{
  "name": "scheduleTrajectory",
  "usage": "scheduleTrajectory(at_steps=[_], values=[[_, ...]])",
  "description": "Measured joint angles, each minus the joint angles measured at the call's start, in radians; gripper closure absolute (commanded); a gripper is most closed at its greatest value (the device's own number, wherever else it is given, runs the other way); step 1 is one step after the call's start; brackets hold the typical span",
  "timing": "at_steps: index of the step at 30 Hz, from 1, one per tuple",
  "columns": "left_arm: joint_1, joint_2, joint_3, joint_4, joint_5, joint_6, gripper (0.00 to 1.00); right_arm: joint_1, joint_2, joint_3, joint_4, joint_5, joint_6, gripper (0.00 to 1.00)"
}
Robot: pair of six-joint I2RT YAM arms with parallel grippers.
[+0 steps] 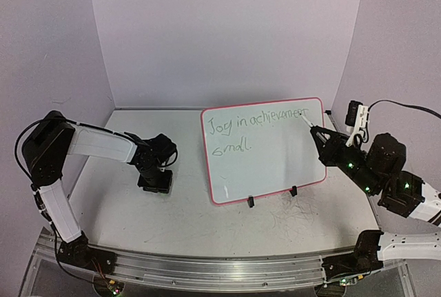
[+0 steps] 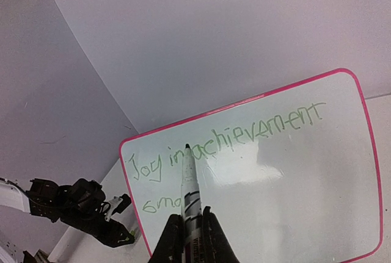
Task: Write a sentence on the whiteboard
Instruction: Pick up the pen cap from the center of the board.
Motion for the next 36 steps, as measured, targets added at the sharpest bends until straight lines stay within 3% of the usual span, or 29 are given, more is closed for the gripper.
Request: scheduleTrajectory(at_steps=[11, 23, 30, 36], values=[[-0.023, 0.009, 0.007, -0.016, -0.08, 0.012, 1.0, 0.0, 0.0, -0.01, 0.015, 0.003, 0.003, 1.0], [-0.028, -0.079, -0.045, -0.023, -0.118, 0.011, 1.0, 0.0, 0.048, -0.01, 0.015, 0.027, 0.003, 1.0], [-0.028, -0.331, -0.048, -0.032, -0.1, 0.023, 1.0, 0.0, 0.08, -0.01, 0.015, 0.022, 0.002, 1.0], [-0.036, -0.589, -0.006, -0.025, 0.012, 0.155, 1.0, 0.0, 0.134, 0.006, -0.005, -0.022, -0.024, 1.0]])
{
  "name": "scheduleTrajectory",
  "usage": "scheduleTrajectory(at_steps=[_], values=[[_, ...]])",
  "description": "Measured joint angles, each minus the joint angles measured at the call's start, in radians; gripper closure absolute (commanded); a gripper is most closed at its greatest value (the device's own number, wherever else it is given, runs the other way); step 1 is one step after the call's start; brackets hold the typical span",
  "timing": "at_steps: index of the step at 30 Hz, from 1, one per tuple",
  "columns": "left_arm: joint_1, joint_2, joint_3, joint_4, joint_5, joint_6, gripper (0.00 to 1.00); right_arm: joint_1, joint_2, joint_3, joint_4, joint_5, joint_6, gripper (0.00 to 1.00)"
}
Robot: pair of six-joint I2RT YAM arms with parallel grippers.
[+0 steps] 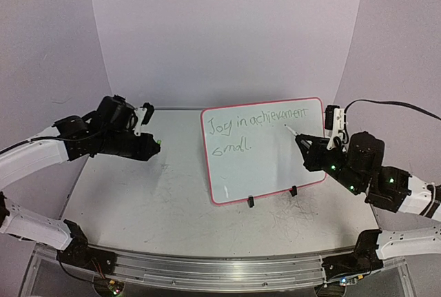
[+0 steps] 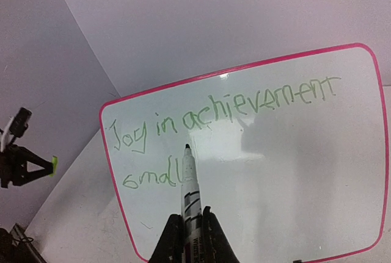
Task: Write a sentence on the whiteboard
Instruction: Insert the pen cap into the whiteboard marker.
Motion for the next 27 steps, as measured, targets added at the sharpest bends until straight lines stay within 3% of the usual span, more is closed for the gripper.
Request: scheduleTrajectory(at_steps=[5, 9, 17, 22, 27], values=[[-0.092, -0.11, 0.073, 0.024, 0.114, 0.198, 1.0, 0.0, 0.081, 0.055, -0.027, -0.099, -0.036, 1.0], [-0.2, -0.101, 0.107, 0.03, 0.149, 0.349, 1.0, 0.0, 0.14, 0.113, -0.051, -0.188, -0.063, 1.0], [-0.412, 0.077, 0.188, 0.029, 0.015, 0.624, 1.0, 0.002, 0.203, 0.171, -0.132, -0.334, -0.07, 1.0], [-0.519, 0.088, 0.105, 0.081, -0.146, 0.767, 1.0, 0.035, 0.293, 0.189, -0.173, -0.467, -0.054, 1.0], [-0.568, 0.029, -0.112, 0.201, -0.256, 0.881, 1.0, 0.056, 0.346, 0.188, -0.168, -0.62, 0.011, 1.0]])
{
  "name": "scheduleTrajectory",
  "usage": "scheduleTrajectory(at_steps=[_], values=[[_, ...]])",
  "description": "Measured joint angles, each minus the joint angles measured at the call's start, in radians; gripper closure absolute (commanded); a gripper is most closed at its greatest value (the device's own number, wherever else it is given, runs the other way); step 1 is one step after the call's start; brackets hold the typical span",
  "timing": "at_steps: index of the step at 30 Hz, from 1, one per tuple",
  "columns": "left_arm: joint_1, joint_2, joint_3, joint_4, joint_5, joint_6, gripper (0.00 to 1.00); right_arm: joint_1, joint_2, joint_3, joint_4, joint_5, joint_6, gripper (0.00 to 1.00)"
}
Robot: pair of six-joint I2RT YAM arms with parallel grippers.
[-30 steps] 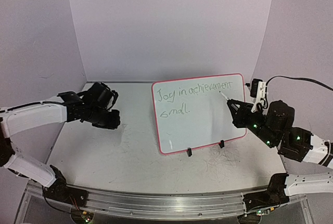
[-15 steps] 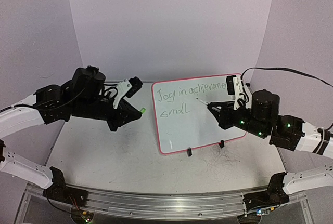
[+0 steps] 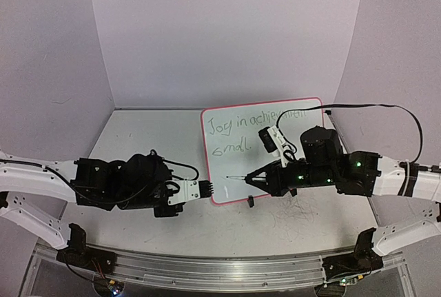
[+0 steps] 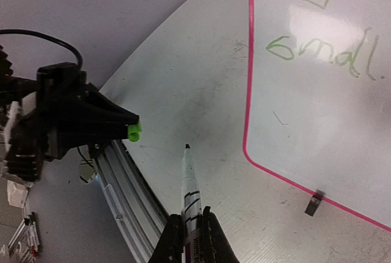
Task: Write a sentence on the whiteboard
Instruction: Insert the pen cap into the whiteboard marker.
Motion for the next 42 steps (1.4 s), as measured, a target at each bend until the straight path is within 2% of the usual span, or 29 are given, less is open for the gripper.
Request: scheduleTrajectory(at_steps=[3, 11, 42], values=[[0.0, -0.04, -0.061, 0.027, -0.033, 0.039, 1.0, 0.002, 0.007, 0.0, 0.036, -0.084, 0.04, 1.0], [0.0, -0.075, -0.066, 0.12, -0.052, 0.077, 1.0, 0.013, 0.097, 0.041, 0.11, -0.211, 0.114, 1.0], [-0.011, -0.072, -0.067, 0.127, -0.068, 0.082, 1.0, 0.016, 0.202, 0.09, 0.169, -0.231, 0.141, 1.0]])
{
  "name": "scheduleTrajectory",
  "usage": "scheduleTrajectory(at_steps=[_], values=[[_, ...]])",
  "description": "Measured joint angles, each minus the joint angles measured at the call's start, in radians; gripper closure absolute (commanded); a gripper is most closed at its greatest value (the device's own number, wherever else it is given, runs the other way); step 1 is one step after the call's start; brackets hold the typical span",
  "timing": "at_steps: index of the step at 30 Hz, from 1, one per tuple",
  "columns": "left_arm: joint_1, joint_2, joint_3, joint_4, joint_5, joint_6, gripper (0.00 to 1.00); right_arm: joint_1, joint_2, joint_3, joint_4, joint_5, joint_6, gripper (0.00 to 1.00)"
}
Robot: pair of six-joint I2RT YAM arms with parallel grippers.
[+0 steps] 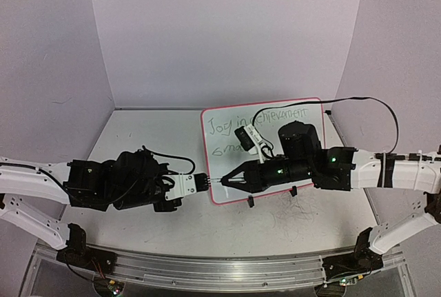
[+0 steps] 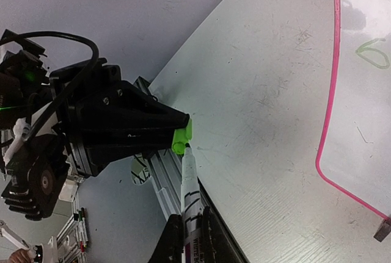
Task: Write a sentence on the whiteboard
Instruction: Insert the pen cap into the whiteboard marker.
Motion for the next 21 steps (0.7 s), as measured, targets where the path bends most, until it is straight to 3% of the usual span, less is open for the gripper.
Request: scheduleTrajectory(at_steps=[10, 21], values=[[-0.007, 0.002, 0.0, 0.006, 0.0, 0.001, 1.0, 0.008, 0.008, 0.001, 0.005, 0.01, 0.0, 1.0], [-0.008, 0.003, 0.0, 0.007, 0.0, 0.001, 1.0, 0.012, -0.087, -0.021, 0.027, 0.039, 0.013, 1.0]])
